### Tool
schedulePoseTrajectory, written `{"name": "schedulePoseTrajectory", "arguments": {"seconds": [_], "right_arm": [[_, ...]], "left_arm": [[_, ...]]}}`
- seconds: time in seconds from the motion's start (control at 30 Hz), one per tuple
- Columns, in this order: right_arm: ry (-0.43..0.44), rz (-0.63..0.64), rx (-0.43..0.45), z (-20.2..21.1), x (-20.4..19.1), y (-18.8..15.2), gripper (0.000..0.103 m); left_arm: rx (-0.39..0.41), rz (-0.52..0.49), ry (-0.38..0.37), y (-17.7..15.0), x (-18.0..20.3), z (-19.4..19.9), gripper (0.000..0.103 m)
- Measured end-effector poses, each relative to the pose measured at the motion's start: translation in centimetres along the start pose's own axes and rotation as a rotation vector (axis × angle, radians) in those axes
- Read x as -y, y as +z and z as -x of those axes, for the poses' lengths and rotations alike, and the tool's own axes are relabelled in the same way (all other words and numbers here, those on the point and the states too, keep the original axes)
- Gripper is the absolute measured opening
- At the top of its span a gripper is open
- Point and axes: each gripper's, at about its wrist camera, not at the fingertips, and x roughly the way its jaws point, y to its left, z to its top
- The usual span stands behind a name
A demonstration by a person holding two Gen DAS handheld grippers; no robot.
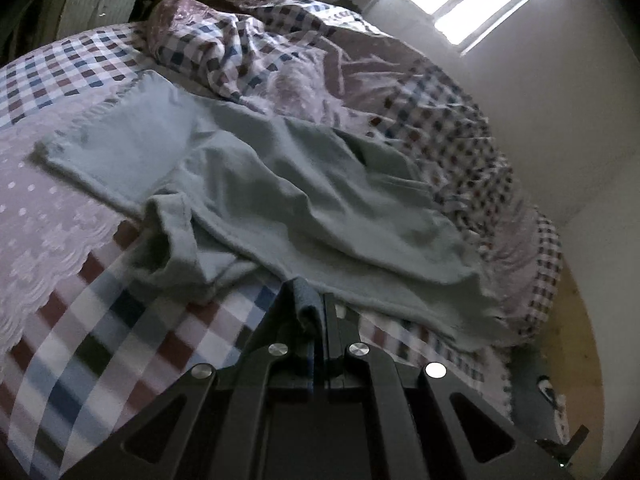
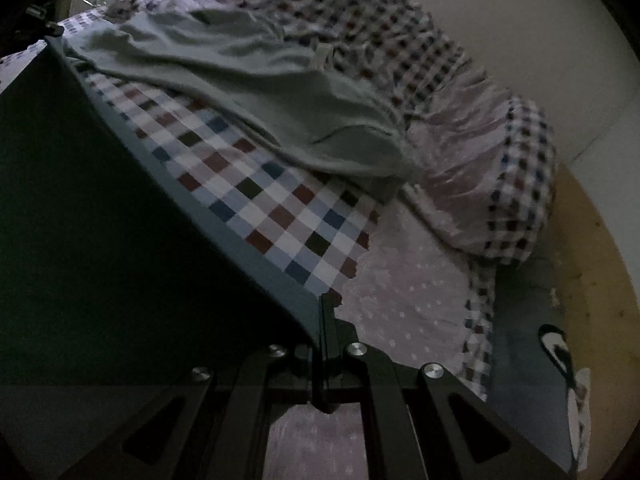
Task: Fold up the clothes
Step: 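Lower both open tools toward the dark green sweatshirt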
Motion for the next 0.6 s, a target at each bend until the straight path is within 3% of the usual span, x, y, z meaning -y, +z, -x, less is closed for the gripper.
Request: {"name": "schedulePoseTrajectory", "arguments": {"seconds": [0.2, 0.43, 0.5, 0.57, 0.6], "right_arm": [[0.017, 0.031, -0.065, -4.6, 0.4, 1.9, 0.0], [0.082, -0.043, -0.15, -9.2, 1.3, 2.1, 0.0], [0.055, -0.113, -0.165, -10.2, 1.8, 1.4, 0.017], [0.025, -0.184, -0.179, -11.1, 2.3, 0.7, 0.055], [-0.018, -0.217, -0.177, -11.0, 2.7, 0.3, 0.064]], "left_arm": [[-0.014, -0.044, 0.043, 1.3, 0.4, -4.4, 0.0], [-0.044, -0.109, 0.095, 2.1, 0.3, -7.9, 0.001], [-0.067, -0.132, 0.128, 1.9, -0.1, -9.4, 0.003], [-0.067, -0.15, 0.116, 1.6, -0.7, -9.9, 0.005], [-0.059, -0.159, 0.103, 1.5, -0.9, -9.9, 0.006]]}}
